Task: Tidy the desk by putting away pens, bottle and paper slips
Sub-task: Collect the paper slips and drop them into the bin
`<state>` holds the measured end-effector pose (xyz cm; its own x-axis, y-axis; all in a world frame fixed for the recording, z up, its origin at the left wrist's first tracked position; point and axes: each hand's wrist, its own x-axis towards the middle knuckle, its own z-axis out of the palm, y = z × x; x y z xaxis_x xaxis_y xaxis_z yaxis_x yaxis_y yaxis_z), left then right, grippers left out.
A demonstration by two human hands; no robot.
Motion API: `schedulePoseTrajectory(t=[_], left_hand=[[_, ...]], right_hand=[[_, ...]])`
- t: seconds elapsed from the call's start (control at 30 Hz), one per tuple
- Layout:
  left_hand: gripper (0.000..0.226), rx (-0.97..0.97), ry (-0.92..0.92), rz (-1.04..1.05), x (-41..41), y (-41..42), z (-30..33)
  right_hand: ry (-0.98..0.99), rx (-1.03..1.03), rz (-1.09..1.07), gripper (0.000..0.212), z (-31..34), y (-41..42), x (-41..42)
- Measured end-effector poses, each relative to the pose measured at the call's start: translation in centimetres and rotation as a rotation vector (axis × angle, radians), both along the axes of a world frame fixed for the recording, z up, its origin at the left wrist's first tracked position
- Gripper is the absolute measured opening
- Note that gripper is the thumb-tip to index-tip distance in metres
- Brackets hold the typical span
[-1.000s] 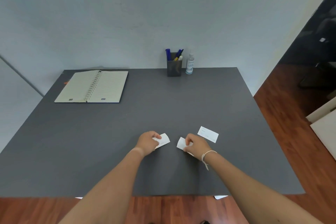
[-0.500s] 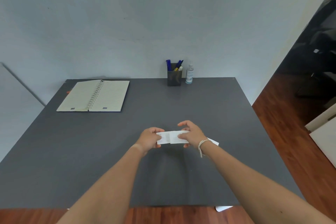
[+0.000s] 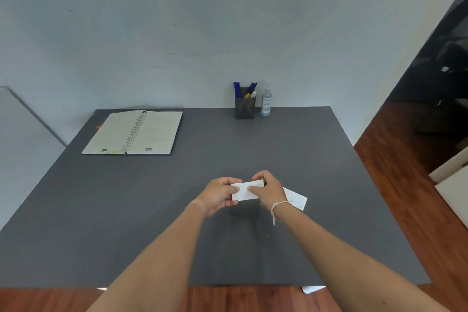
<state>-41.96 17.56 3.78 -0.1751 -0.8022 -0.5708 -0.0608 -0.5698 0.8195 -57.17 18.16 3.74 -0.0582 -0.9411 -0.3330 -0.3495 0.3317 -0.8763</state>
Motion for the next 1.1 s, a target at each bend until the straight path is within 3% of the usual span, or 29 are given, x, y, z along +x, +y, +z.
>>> schedulePoseTrajectory(t=[0.23, 0.37, 0.67, 0.87, 1.1], left_hand=[[0.019, -0.012, -0.014, 0.008, -0.4, 0.1, -0.1], [0.021, -0.029, -0.039, 0.033, -0.6, -0.1, -0.3], [0.025, -0.037, -0.09, 0.048, -2.0, 0.0, -1.2], [0.024, -0.02, -0.113, 0.036, -2.3, 0.3, -1.7], [0.023, 0.008, -0.124, 0.044, -2.2, 0.4, -2.3]], right_hand=[[0.064, -0.044, 0.022, 0.019, -0.4, 0.1, -0.7], [0.033, -0.064, -0.078, 0.023, -0.7, 0.2, -2.1], [0.68, 0.092, -0.083, 0.042, -3.7, 1.4, -9.0], [0.805, 0.092, -0.018, 0.047, -4.7, 2.0, -9.4], [0.786, 0.042, -0.053, 0.038, -5.2, 2.1, -9.1]])
